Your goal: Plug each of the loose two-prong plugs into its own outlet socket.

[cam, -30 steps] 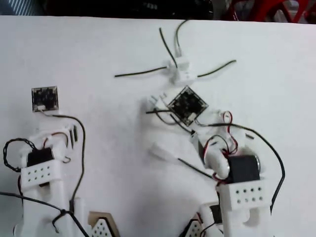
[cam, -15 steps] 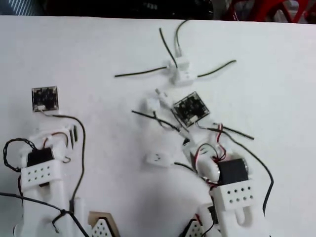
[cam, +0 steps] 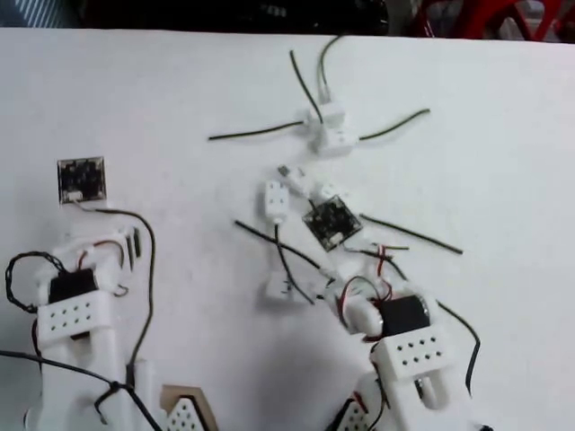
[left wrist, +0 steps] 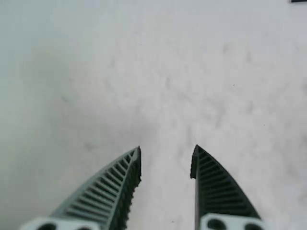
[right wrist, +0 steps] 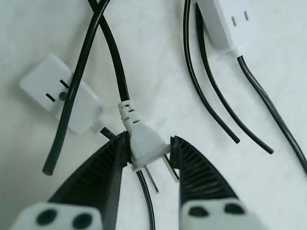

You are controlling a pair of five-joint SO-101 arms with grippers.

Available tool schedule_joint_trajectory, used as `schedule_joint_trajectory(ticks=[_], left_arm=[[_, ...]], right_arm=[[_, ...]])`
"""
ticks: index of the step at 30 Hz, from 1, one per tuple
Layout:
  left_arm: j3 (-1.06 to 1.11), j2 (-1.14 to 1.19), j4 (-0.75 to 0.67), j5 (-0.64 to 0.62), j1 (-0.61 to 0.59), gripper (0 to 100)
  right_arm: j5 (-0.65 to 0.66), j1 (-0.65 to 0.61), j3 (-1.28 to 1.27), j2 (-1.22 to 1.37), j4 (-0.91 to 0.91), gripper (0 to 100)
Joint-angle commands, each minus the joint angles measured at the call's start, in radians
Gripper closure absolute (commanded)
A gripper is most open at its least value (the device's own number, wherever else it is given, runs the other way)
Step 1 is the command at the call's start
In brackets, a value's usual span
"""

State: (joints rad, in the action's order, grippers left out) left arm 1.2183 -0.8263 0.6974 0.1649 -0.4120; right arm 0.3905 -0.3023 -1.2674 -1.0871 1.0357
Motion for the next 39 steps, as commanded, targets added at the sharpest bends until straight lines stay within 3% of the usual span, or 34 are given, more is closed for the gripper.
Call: schedule_joint_trajectory(ticks=[1, 11, 17, 34, 39], left_arm=[[-0.008, -0.031, -0.026, 0.000, -0.004, 82], [-0.008, -0.030, -0.026, 0.000, -0.002, 82], [-0.008, -0.030, -0.026, 0.000, -0.002, 82], [-0.006, -0.030, -0.026, 0.002, -0.002, 82], [-0.006, -0.030, -0.026, 0.002, -0.002, 82]], right_arm=[[-0.008, -0.010, 0.006, -0.016, 0.047, 85.2], [0.092, -0.010, 0.060, -0.016, 0.117, 85.1], [0.138, -0.104, 0.086, 0.005, 0.206, 85.4], [0.141, -0.047, 0.391, 0.641, 0.202, 85.4], [0.141, -0.019, 0.407, 0.773, 0.102, 85.4]])
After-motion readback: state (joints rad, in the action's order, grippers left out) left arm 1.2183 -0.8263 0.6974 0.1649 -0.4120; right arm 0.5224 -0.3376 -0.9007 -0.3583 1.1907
